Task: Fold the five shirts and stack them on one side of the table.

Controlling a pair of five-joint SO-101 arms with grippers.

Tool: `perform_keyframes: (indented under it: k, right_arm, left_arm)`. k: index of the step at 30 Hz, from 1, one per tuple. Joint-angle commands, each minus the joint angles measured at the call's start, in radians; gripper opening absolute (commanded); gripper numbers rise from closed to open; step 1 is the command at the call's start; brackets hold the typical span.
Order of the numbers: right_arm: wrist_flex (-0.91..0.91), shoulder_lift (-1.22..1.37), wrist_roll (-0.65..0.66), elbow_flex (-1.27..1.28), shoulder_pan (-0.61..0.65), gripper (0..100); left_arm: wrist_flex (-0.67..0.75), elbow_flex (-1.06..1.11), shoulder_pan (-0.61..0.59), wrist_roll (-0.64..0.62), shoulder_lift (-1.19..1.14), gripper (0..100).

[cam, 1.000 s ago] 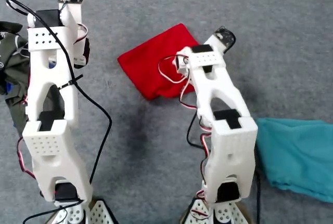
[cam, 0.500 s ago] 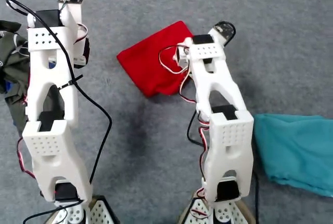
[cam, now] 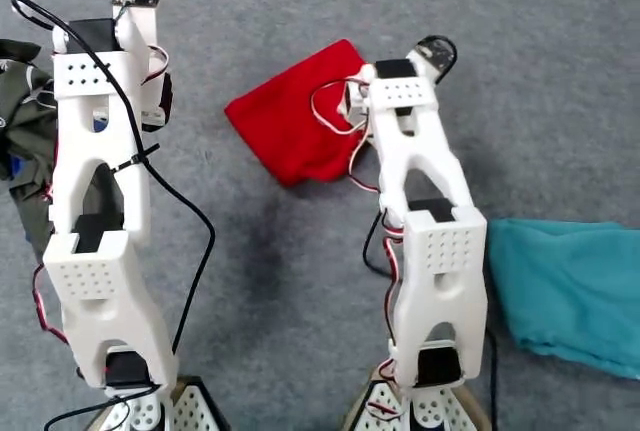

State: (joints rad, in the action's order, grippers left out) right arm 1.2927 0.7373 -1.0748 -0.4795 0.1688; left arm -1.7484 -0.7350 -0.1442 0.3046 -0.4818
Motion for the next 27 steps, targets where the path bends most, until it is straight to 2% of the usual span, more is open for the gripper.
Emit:
perform_keyframes:
  k: [1, 15, 22, 27]
  right_arm:
    - [0.063, -0.03, 0.038, -0.099, -0.047, 0.5]
    - [0.137, -0.294, 0.101, -0.162, -0.188, 0.5]
    - [0.198, -0.409, 0.163, -0.162, -0.392, 0.5]
    - [0.282, -0.43, 0.27, -0.162, -0.572, 0.5]
  left_arm:
    - [-0.011, -0.003, -0.003, -0.006, 0.071, 2]
    - [-0.011, -0.003, 0.0, -0.006, 0.073, 2]
    - [-0.011, -0.003, 0.002, -0.009, 0.073, 2]
    - [-0.011, -0.003, 0.002, -0.009, 0.073, 2]
